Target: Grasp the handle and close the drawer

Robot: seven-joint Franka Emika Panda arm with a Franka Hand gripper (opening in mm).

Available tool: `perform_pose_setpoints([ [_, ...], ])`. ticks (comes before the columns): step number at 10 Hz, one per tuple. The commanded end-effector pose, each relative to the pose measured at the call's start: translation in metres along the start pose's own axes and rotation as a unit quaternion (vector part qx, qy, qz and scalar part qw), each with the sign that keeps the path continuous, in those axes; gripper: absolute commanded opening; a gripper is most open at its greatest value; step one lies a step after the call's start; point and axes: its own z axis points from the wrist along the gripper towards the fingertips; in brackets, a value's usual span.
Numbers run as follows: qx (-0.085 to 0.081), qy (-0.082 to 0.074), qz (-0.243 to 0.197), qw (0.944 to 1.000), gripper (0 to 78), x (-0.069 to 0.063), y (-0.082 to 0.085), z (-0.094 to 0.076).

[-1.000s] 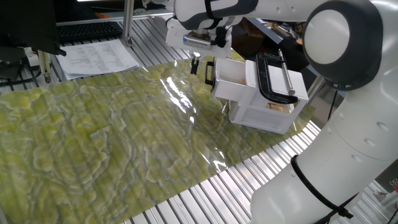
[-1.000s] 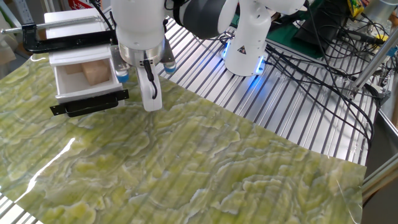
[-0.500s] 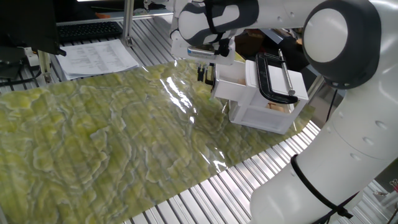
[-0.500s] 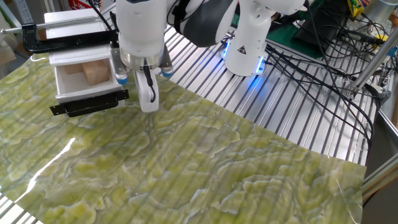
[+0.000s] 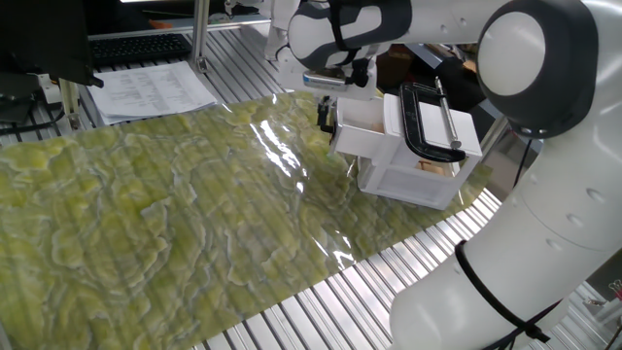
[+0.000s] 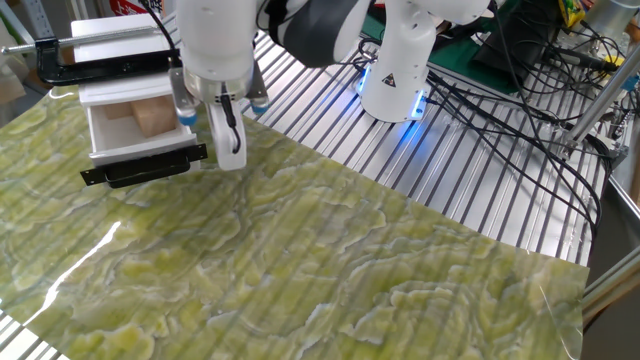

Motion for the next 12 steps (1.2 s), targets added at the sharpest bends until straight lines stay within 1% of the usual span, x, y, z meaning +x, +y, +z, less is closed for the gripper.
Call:
perform_pose_setpoints([
  [1, -0.001, -0.002, -0.004, 1.0, 0.0, -0.0059, -0.004, 0.0034],
  [3, -0.001, -0.002, -0.014, 0.9999, 0.0, -0.0111, -0.0114, 0.0055],
  [5, -0.001, -0.002, -0.013, 0.9999, 0.0, -0.0127, -0.0129, 0.0052],
  [6, -0.003, -0.001, -0.012, 0.9999, 0.0, -0.0131, -0.013, 0.0049],
  [8, -0.011, 0.005, -0.013, 0.9998, 0.0, -0.0132, -0.013, 0.0049],
  [9, -0.028, 0.015, -0.019, 0.9993, 0.0, -0.0131, -0.0128, 0.0049],
  [10, -0.061, 0.023, -0.017, 0.9977, 0.0, -0.0131, -0.0128, 0.0049],
  [11, -0.062, 0.022, -0.032, 0.9973, 0.0, -0.0131, -0.0128, 0.0049],
  [12, -0.062, 0.023, -0.036, 0.9972, 0.0, -0.0131, -0.0128, 0.0049],
])
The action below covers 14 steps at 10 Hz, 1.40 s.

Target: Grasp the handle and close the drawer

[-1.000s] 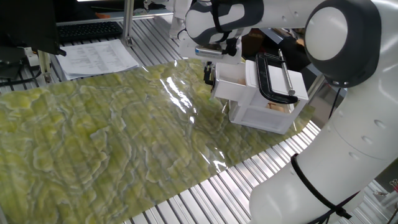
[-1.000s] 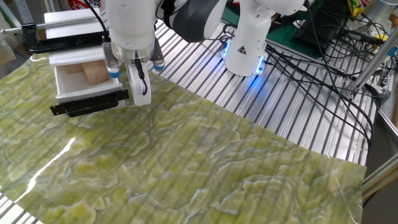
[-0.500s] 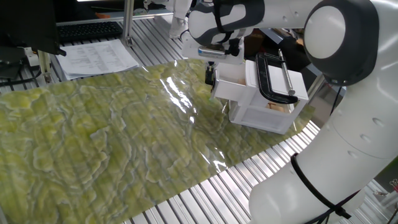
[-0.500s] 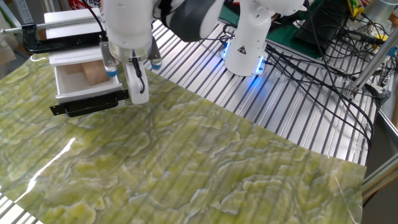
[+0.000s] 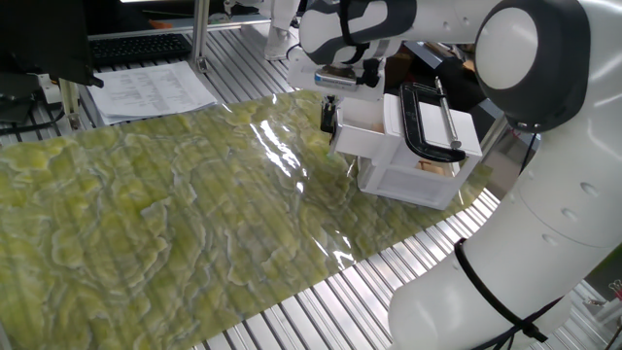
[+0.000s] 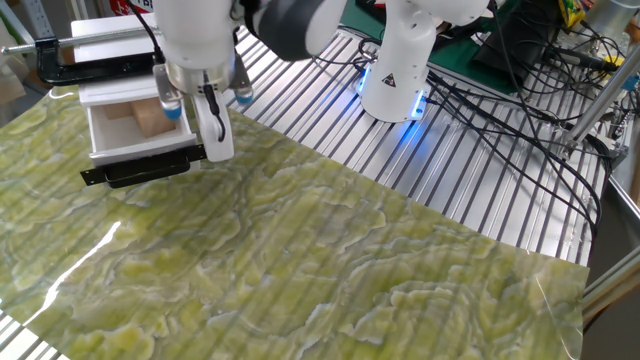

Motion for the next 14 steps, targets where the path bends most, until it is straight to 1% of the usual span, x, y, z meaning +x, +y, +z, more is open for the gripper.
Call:
perform_pose_setpoints([
  [1, -0.012, 0.006, -0.003, 0.9999, 0.0, -0.001, 0.0, -0.001],
  [2, -0.01, 0.004, 0.005, 0.9999, 0.0, -0.001, 0.0, -0.001],
  [3, -0.001, -0.002, 0.001, 1.0, 0.0, -0.001, 0.0, -0.001],
  [4, 0.006, 0.0, -0.001, 1.0, 0.0, -0.001, 0.0, -0.001],
  [5, 0.009, 0.004, -0.001, 0.9999, 0.0, -0.002, -0.002, -0.001],
  [6, 0.017, 0.002, -0.005, 0.9998, 0.0, -0.005, -0.009, 0.0],
  [7, 0.021, -0.001, -0.007, 0.9998, 0.0, -0.006, -0.011, 0.001],
  [8, 0.024, -0.006, 0.0, 0.9997, 0.0, -0.008, -0.015, 0.004],
  [9, 0.015, -0.007, 0.005, 0.9998, 0.0, -0.008, -0.015, 0.004],
  [10, 0.011, -0.008, 0.008, 0.9999, 0.0, -0.008, -0.015, 0.004],
  [11, 0.002, -0.006, 0.008, 1.0, 0.0, -0.009, -0.015, 0.003],
  [12, 0.0, -0.005, 0.007, 1.0, 0.0, -0.009, -0.014, 0.004],
  [13, 0.007, -0.009, 0.011, 0.9999, 0.0, -0.009, -0.014, 0.004],
  [14, 0.009, -0.009, 0.018, 0.9998, 0.0, -0.009, -0.015, 0.004],
])
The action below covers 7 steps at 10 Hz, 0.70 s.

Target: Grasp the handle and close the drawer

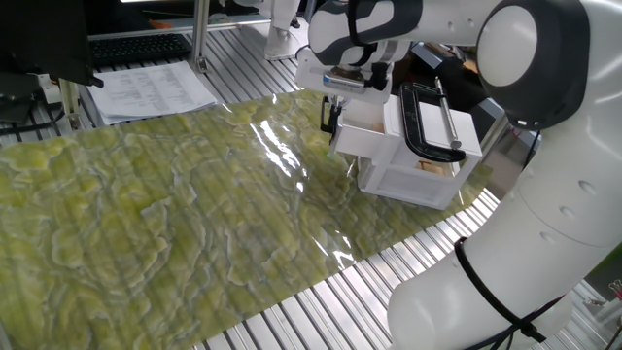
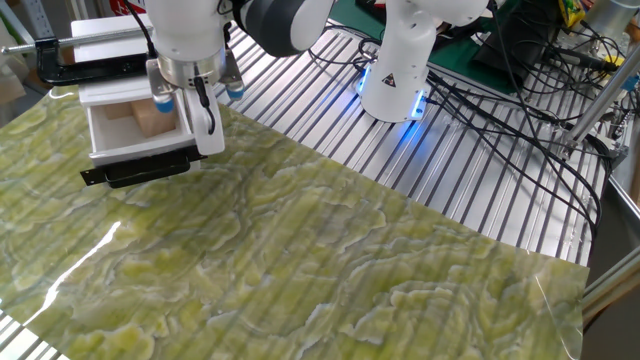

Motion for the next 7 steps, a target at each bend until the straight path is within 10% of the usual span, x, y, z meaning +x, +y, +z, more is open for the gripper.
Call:
perform_pose_setpoints([
  [1, 0.009, -0.004, 0.011, 0.9999, 0.0, -0.001, -0.0003, -0.0014],
  [7, 0.003, 0.003, 0.004, 1.0, 0.0, -0.0054, -0.0043, 0.0029],
])
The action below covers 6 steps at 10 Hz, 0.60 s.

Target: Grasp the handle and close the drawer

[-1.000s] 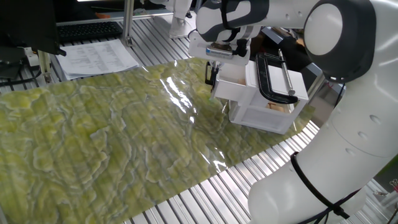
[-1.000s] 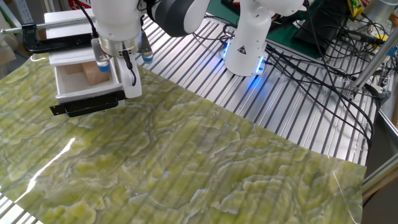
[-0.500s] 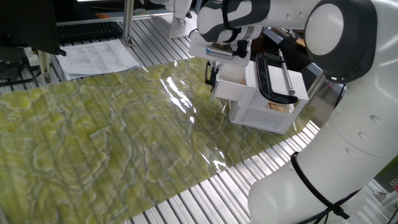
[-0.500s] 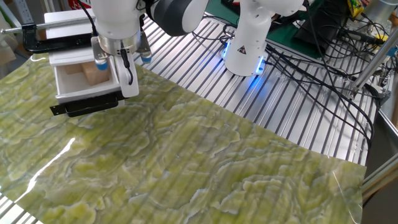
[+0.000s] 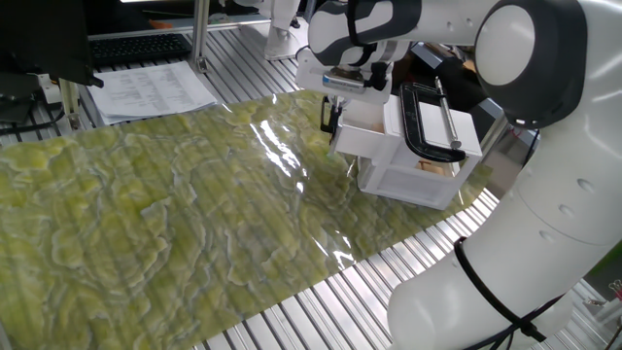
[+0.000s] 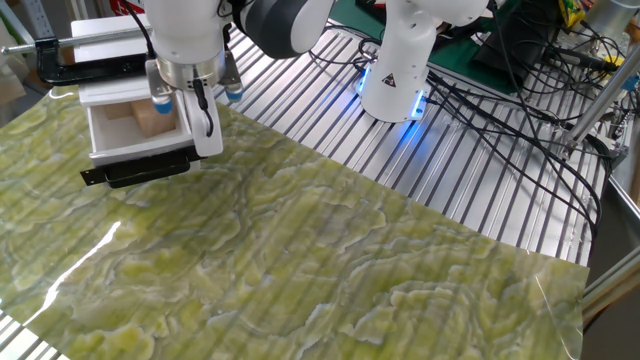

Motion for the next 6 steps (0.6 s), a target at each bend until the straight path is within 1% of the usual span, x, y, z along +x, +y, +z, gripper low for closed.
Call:
perform_pose_setpoints([
  [1, -0.006, 0.0, -0.001, 1.0, 0.0, -0.0038, -0.0021, -0.0004],
  [6, -0.004, 0.002, -0.003, 1.0, 0.0, 0.001, 0.0011, -0.0034],
])
